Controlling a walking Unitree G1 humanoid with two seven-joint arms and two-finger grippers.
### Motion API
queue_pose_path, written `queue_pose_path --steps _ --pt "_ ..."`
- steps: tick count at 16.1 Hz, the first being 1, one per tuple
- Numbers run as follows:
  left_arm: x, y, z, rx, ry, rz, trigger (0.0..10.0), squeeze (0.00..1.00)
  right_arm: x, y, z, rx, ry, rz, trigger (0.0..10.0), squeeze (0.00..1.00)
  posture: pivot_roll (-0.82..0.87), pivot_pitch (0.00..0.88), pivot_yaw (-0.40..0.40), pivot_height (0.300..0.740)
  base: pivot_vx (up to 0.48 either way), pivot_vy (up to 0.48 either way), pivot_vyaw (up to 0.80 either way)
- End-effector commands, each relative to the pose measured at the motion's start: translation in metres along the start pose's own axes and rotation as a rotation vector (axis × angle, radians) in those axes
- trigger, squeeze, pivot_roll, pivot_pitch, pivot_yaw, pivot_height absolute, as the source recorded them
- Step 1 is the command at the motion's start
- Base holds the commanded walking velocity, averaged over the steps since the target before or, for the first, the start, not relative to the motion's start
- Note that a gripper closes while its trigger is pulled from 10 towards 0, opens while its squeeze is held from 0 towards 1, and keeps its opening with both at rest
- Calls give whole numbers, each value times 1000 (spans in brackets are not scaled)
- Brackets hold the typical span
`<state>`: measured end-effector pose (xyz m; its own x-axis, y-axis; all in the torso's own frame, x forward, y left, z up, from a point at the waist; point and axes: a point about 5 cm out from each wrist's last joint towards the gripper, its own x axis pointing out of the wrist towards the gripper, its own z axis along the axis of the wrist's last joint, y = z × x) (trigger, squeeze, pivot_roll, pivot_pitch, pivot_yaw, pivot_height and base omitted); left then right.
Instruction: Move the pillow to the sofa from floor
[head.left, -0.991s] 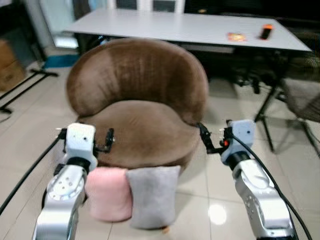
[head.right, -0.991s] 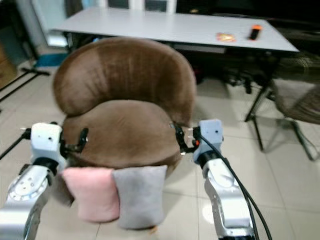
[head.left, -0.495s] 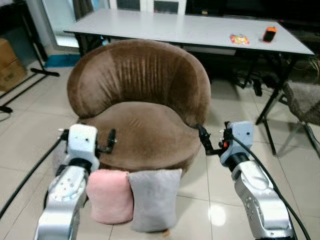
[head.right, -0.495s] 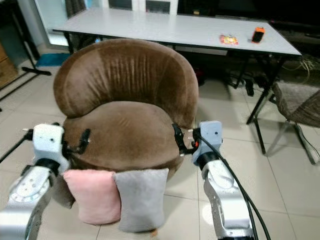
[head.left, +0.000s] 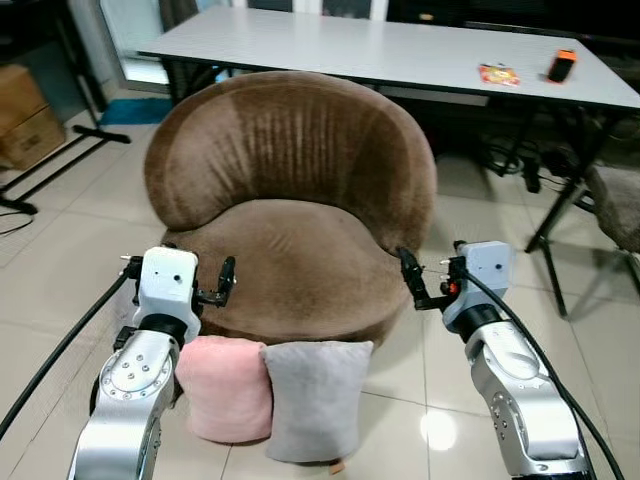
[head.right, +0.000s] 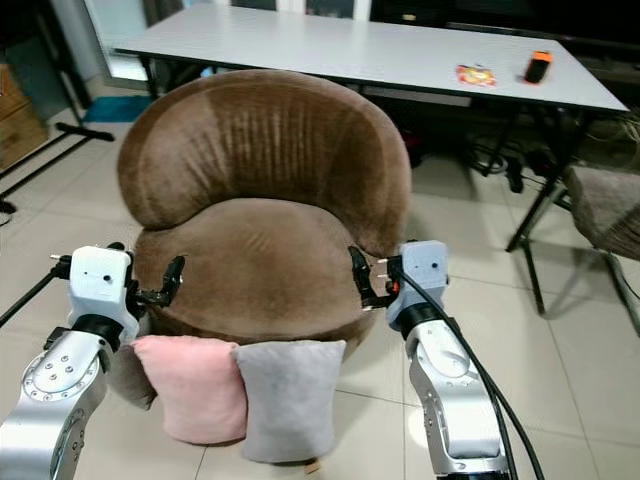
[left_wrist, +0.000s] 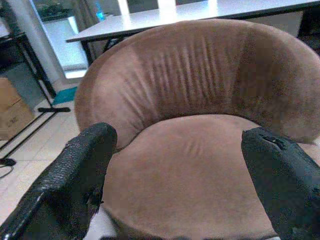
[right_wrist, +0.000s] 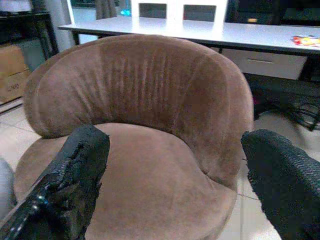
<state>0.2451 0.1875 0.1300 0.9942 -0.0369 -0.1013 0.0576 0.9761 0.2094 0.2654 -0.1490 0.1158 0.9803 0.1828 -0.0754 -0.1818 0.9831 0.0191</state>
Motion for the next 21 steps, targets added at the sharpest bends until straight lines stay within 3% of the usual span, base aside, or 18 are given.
queue_pose_path --steps 1,21 --pt "1 -1 1 0 -6 -17 10000 0 0 -5 -2 -7 7 -20 10000 0 -88 0 -1 740 270 0 0" --pt "7 0 2 0 -10 -18 10000 0 10 -7 -1 -2 -11 -54 10000 0 -91 0 18 740 274 0 0"
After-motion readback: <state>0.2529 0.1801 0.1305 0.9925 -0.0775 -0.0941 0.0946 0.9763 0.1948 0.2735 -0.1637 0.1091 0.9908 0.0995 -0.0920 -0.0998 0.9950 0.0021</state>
